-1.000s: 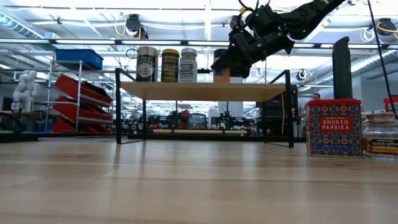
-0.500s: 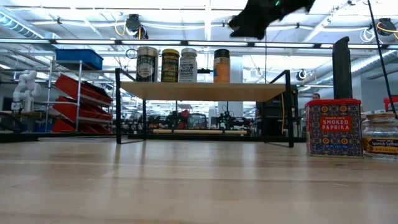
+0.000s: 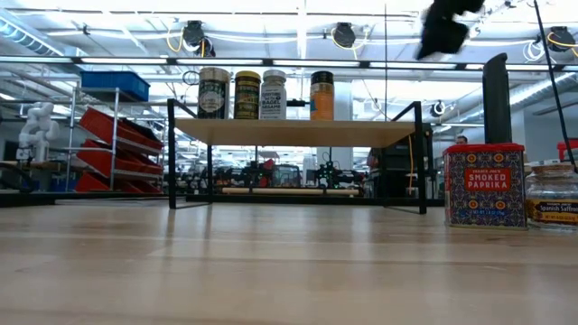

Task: Shelf spices
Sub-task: Put the red seasoning can on the shelf

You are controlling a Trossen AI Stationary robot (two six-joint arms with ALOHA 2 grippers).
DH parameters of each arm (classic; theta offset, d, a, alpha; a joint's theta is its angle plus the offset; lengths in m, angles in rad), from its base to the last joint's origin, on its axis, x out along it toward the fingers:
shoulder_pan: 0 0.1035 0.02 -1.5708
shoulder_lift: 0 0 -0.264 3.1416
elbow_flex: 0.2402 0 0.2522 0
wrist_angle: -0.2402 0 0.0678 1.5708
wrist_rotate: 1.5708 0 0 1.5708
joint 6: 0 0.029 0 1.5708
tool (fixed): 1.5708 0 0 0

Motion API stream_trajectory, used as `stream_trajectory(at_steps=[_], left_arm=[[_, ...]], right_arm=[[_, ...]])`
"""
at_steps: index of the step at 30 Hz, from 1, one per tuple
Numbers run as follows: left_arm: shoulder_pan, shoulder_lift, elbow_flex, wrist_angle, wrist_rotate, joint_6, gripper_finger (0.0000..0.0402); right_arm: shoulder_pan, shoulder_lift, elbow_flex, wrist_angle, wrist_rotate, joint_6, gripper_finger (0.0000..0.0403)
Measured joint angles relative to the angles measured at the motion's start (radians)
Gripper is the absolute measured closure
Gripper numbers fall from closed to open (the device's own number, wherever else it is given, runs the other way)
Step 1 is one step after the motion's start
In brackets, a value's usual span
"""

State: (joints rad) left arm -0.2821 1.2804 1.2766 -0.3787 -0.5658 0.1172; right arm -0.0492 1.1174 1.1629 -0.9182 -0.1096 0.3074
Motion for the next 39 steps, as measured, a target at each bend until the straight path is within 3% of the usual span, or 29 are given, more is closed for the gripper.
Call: stream_trajectory(at_steps=[5, 14, 22, 39], left_arm=[[0.000, 0.000, 0.000, 0.002, 0.014, -0.007, 0.0017], [0.000, 0.000, 0.000, 0.004, 0.014, -0.007, 0.0017], [0.000, 0.000, 0.000, 0.003, 0.014, -0.007, 0.0017], [0.000, 0.000, 0.000, 0.003, 0.014, -0.007, 0.0017]], right_arm=[[0.183, 0.014, -0.122, 0.010, 0.141, 0.201, 0.0110], [0.324, 0.096, -0.211, 0.024, 0.165, 0.308, 0.0085], [0.354, 0.225, -0.211, 0.033, 0.172, 0.307, 0.0046], [0.338, 0.384, -0.211, 0.049, 0.187, 0.246, 0.0049]])
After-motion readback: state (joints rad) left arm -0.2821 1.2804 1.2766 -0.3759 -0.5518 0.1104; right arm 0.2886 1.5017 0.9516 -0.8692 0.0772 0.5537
